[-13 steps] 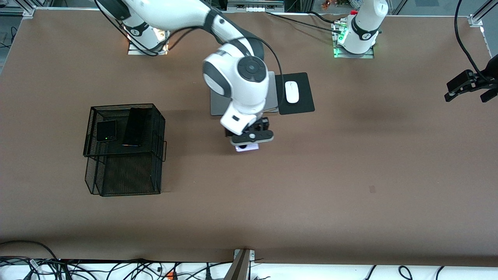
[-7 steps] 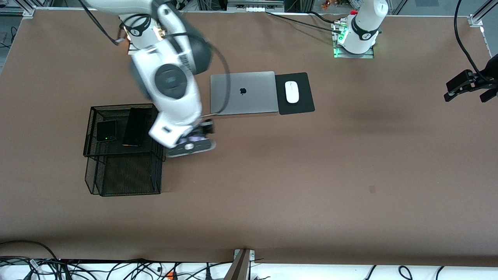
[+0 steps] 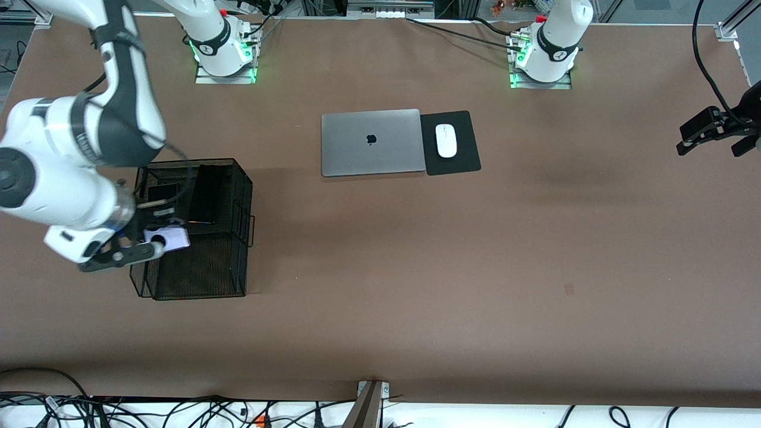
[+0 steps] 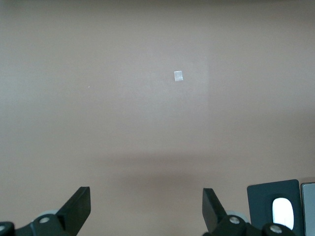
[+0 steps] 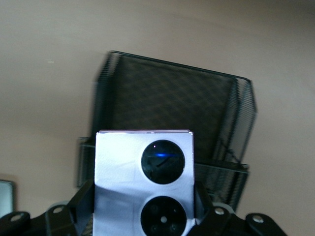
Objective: Place phones with both arms
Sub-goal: 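Carry the white phone with the right gripper into the basket, release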
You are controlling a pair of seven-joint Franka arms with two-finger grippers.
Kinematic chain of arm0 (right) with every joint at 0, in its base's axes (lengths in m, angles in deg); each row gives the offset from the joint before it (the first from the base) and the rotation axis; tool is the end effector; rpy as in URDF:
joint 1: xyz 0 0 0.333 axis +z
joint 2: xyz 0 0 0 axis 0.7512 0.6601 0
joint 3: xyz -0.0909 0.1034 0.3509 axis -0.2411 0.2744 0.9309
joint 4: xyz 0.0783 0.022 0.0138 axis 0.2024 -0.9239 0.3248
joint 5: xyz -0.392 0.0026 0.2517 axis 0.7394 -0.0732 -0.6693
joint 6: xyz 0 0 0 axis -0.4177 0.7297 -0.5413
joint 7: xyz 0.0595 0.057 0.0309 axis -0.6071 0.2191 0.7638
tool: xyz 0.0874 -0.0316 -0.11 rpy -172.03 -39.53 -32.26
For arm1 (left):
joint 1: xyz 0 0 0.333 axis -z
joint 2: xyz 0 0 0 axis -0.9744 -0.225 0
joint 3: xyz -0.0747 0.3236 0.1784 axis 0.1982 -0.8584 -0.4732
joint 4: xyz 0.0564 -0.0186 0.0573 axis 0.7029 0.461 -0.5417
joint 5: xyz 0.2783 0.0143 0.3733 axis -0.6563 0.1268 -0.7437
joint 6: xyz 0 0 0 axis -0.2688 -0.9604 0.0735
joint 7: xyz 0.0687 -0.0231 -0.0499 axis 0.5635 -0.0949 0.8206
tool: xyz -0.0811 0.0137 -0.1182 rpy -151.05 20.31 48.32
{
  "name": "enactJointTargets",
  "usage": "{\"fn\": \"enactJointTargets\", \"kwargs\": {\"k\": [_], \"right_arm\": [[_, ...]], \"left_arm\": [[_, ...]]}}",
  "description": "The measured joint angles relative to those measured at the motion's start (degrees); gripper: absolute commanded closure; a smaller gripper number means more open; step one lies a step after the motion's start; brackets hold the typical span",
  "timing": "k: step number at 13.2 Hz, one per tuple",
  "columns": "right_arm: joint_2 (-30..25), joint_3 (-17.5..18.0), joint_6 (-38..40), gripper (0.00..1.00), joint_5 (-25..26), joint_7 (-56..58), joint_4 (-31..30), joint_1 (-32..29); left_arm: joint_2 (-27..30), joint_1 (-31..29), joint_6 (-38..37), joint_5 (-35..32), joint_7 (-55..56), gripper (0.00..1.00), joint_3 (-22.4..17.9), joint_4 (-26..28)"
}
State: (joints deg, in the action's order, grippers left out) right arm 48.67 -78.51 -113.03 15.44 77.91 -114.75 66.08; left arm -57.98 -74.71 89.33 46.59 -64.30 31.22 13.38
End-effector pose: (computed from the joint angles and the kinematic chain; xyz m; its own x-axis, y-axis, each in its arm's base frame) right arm 0.7749 0.0688 0.4304 0.9690 0.2238 -0.1045 0.2264 -0.9739 0.0139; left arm 0.6141 0.0527 0.6331 0.9984 -0.0003 0.0571 0.0008 -0.9998 -0.0182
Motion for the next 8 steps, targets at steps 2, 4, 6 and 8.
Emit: {"fn": "enactJointTargets", "kwargs": {"k": [2,4,6,8], "right_arm": [[2.91,-0.64,-2.69,0.95,-2.5,0.98,-0.47,-2.15],[6.4,-0.63,-8.13,0.95,-3.32,0.99,-0.36,-2.91],[9.19,-0.61,-12.03,0.95,-4.21,0.95,-0.18,-2.95],[11.25,-0.53,-14.47,0.95,-6.03,0.89,-0.11,-2.94]], "left_arm": [[0.0,0.0,0.0,0.0,0.0,0.0,0.0,0.0],[0.0,0.01,0.0,0.0,0.0,0.0,0.01,0.0],[0.0,0.01,0.0,0.0,0.0,0.0,0.01,0.0],[-0.01,0.02,0.0,0.0,0.0,0.0,0.09,0.0]]}}
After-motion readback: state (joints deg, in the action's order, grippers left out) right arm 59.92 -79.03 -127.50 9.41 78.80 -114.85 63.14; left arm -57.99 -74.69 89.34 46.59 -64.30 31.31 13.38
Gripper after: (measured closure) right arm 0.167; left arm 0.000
